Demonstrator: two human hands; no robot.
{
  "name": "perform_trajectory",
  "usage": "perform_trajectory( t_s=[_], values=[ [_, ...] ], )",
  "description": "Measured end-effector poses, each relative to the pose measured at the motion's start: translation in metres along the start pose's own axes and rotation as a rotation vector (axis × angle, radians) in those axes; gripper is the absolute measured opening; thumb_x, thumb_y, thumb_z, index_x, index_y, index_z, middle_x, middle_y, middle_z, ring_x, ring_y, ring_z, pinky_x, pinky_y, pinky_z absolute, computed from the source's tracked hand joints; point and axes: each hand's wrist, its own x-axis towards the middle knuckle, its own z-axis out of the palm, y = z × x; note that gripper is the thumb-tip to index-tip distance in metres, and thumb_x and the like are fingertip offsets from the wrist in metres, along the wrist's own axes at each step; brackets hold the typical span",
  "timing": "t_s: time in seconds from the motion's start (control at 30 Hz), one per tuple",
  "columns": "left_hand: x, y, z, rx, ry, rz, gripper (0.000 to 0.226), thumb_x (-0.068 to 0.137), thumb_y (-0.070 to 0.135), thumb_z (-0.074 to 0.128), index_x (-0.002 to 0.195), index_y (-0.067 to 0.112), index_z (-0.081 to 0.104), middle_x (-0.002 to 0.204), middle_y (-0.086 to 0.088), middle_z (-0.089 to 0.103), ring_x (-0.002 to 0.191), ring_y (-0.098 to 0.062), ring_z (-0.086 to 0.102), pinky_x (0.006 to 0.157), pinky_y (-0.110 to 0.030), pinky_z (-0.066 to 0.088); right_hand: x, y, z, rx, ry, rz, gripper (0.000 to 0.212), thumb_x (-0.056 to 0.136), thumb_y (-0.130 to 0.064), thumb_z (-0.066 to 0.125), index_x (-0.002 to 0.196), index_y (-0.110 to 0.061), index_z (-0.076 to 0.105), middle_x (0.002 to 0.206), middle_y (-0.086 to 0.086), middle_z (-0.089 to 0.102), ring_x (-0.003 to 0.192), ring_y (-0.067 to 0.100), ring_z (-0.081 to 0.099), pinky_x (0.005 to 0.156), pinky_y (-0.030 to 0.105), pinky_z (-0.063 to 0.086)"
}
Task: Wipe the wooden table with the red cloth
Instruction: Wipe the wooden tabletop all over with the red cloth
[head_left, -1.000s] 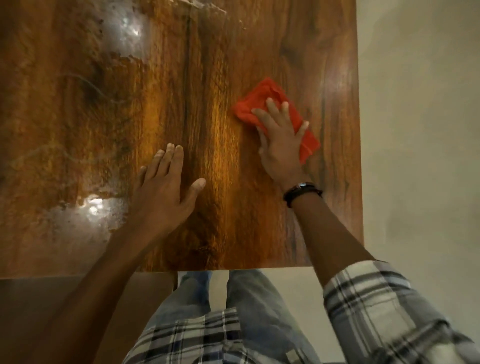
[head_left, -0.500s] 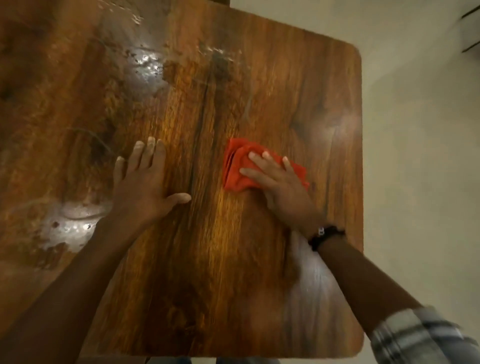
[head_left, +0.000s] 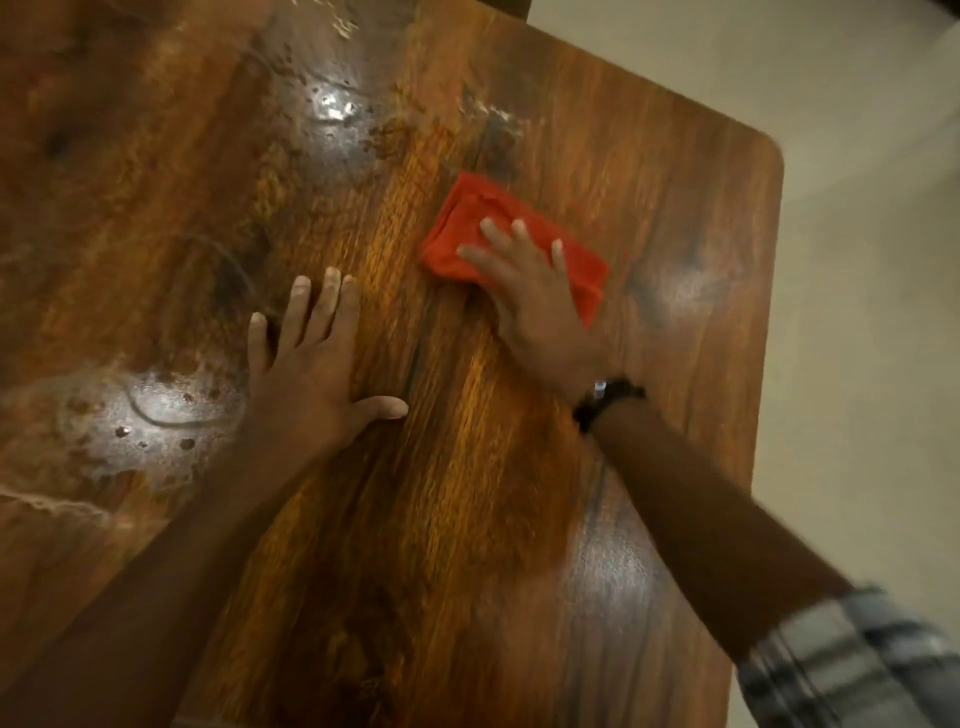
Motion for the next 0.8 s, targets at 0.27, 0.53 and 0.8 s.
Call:
perform_trajectory(
  t_s=[0.27, 0.53, 0.8],
  values=[
    [0.002, 0.0, -0.001, -0.002, 0.016, -0.039, 0.138, 0.058, 0.081, 0.06, 0.154, 0.019, -0.017, 0.16, -0.002, -0.028, 0.147, -0.02, -0.027, 0.118, -0.054, -0.01, -0.019, 0.009, -0.014, -0.205, -0.205, -0.325, 0.055, 0.095, -0.01, 0.038, 0.144, -0.035, 0.041, 0.159, -0.006, 0.027, 0.149, 0.021, 0.016, 0.12, 0.056, 0.004],
    [0.004, 0.013, -0.012, 0.079, -0.052, -0.083, 0.144, 0.06, 0.072, 0.072, 0.152, 0.015, -0.023, 0.159, -0.006, -0.032, 0.145, -0.025, -0.031, 0.118, -0.056, -0.011, 0.106, 0.03, -0.022, 0.13, 0.074, 0.281, 0.037, 0.103, -0.018, 0.042, 0.136, -0.03, 0.052, 0.158, 0.004, 0.031, 0.149, 0.026, 0.015, 0.119, 0.056, -0.002],
    [0.075, 0.033, -0.072, 0.263, -0.167, -0.119, 0.149, 0.053, 0.071, 0.078, 0.154, 0.009, -0.013, 0.162, -0.013, -0.019, 0.149, -0.024, -0.02, 0.121, -0.052, -0.005, -0.02, -0.003, -0.006, -0.076, -0.223, -0.236, 0.054, 0.094, -0.011, 0.034, 0.142, -0.033, 0.045, 0.159, -0.005, 0.027, 0.149, 0.018, 0.017, 0.12, 0.042, 0.004]
  ],
)
